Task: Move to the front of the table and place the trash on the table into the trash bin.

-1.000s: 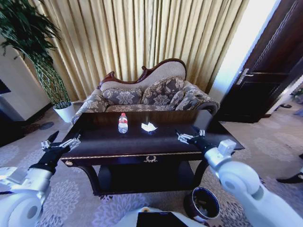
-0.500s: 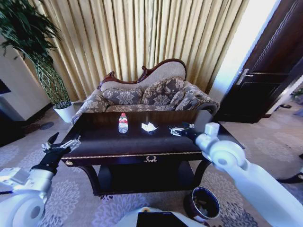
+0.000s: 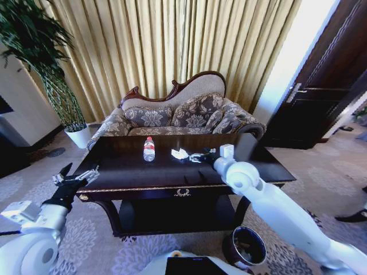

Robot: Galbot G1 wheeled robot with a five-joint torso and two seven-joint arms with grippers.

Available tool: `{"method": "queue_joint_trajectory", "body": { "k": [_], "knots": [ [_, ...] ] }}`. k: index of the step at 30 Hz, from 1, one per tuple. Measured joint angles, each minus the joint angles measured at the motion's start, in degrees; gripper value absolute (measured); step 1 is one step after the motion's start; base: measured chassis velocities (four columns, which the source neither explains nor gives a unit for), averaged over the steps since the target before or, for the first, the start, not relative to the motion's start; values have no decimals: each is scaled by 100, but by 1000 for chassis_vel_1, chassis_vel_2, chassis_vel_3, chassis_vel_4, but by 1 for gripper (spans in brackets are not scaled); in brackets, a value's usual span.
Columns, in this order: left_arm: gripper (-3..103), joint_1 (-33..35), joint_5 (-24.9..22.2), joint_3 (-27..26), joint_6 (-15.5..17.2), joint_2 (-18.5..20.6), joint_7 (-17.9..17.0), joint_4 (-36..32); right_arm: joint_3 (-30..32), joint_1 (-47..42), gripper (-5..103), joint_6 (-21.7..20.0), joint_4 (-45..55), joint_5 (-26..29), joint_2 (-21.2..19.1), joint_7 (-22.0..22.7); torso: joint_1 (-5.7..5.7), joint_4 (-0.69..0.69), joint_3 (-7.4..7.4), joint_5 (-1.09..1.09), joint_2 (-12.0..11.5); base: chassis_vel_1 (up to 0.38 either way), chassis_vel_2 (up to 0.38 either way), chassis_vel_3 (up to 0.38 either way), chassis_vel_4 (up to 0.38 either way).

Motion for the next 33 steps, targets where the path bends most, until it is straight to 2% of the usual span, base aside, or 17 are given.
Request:
{"method": "queue_joint_trajectory", "body": {
  "k": [6, 12, 20, 33],
  "knots": [
    [100, 32, 30, 8, 10, 5, -22, 0, -444, 210, 100, 0, -266, -251, 342, 362, 0, 1, 0, 0, 0, 0, 0, 0, 0],
    [100, 52, 39, 4, 11, 12, -24, 0, -612, 260, 100, 0, -391, -266, 493, 512, 0, 0, 0, 1, 0, 0, 0, 0, 0],
    [100, 63, 47, 0, -6, -39, -19, 0, -718, 445, 100, 62, -587, 267, 721, 938, 0, 0, 0, 1, 0, 0, 0, 0, 0],
    [100, 56, 46, -45, -45, -28, -6, 0, -876, 652, 100, 73, -970, 461, 953, 1033, 0, 0, 0, 1, 0, 0, 0, 0, 0]
  ]
}}
